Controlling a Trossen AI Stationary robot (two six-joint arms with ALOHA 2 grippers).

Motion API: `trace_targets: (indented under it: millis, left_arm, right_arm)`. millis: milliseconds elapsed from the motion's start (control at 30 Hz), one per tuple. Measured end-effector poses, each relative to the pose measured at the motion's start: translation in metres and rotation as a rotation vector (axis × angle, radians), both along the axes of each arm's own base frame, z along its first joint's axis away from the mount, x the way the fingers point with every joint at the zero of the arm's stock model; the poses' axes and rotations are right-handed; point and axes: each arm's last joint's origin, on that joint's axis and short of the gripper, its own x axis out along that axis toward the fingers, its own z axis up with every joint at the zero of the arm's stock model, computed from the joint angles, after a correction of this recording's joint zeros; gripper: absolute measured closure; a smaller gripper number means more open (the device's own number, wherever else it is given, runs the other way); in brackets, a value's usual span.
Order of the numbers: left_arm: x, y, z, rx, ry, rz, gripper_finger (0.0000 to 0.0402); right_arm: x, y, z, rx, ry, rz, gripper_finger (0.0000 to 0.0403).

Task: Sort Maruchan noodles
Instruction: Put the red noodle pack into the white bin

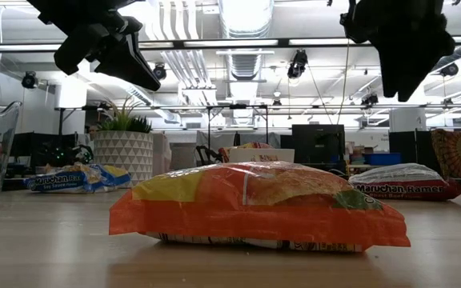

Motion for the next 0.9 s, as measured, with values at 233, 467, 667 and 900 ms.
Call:
trace_targets:
  millis: [233, 467, 667, 900]
  left_arm:
    - [0.000, 0.000, 0.000, 0.000, 0.000, 0.000, 0.0402]
    - [0.000, 0.000, 0.000, 0.000, 0.000, 0.000, 0.0402]
    - [0.000, 0.000, 0.000, 0.000, -0.001, 0.000, 0.0402]
    - [0.000, 0.000, 0.000, 0.000, -0.001, 0.000, 0.0402]
  right_arm:
    - [0.008, -0.006, -0.009, -0.109, -0.023, 0.055, 0.0154]
    - [0.023, -0.003, -0.030, -0.139, 0.040, 0.180, 0.0169]
    - [0.038, -0.001, -0.056, -0.162, 0.136, 0.258, 0.0172]
    - [0.050, -0.006, -0.085, -0.179, 0.270, 0.352, 0.0170]
